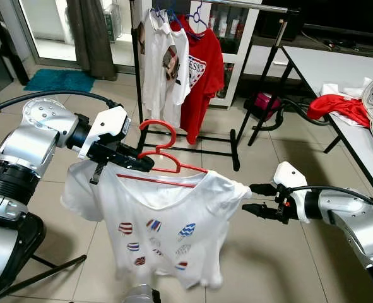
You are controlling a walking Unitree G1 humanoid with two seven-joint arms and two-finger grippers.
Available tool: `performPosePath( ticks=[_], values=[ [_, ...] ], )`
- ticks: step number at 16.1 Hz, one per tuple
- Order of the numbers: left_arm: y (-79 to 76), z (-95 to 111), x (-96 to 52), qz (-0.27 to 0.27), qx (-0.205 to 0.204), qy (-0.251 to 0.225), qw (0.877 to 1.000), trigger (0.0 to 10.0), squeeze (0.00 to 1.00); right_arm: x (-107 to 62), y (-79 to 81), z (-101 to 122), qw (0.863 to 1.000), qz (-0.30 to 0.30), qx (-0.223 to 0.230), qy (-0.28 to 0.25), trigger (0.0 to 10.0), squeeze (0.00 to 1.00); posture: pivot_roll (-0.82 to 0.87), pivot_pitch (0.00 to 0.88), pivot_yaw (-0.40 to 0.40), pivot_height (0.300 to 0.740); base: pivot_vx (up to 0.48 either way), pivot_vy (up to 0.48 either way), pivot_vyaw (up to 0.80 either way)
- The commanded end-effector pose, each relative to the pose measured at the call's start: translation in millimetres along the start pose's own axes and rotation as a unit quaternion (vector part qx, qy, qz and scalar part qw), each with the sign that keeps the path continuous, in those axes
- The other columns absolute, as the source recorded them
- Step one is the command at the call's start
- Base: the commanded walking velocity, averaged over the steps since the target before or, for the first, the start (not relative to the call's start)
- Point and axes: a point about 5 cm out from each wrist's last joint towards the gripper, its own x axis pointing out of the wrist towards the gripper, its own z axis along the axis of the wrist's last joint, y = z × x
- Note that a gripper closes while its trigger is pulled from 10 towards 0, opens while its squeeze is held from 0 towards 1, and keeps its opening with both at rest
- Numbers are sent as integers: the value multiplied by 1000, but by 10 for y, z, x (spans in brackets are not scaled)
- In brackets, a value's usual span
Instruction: Hang hanger
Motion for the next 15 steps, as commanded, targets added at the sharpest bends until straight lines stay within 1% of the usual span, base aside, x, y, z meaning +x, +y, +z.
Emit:
performPosePath(
  ticks=[1, 8, 15],
  values=[
    [-7, 57, 13, -6, 13, -8, 1000, 0, 0, -11, -36, 34, 1000, 1, -4, -6, 0, 0, -34, 0, -49, 740, 0, 0, 0],
    [-21, 28, 50, -9, 6, -11, 1000, 0, 0, 1, -24, 47, 1000, 12, 2, -14, 0, 0, -35, 0, -52, 740, 0, 0, 0],
    [-22, 20, 53, -9, 3, -8, 1000, 0, 0, 3, -7, 52, 1000, 18, 7, -19, 0, 0, -34, 0, -48, 740, 0, 0, 0]
  ],
)
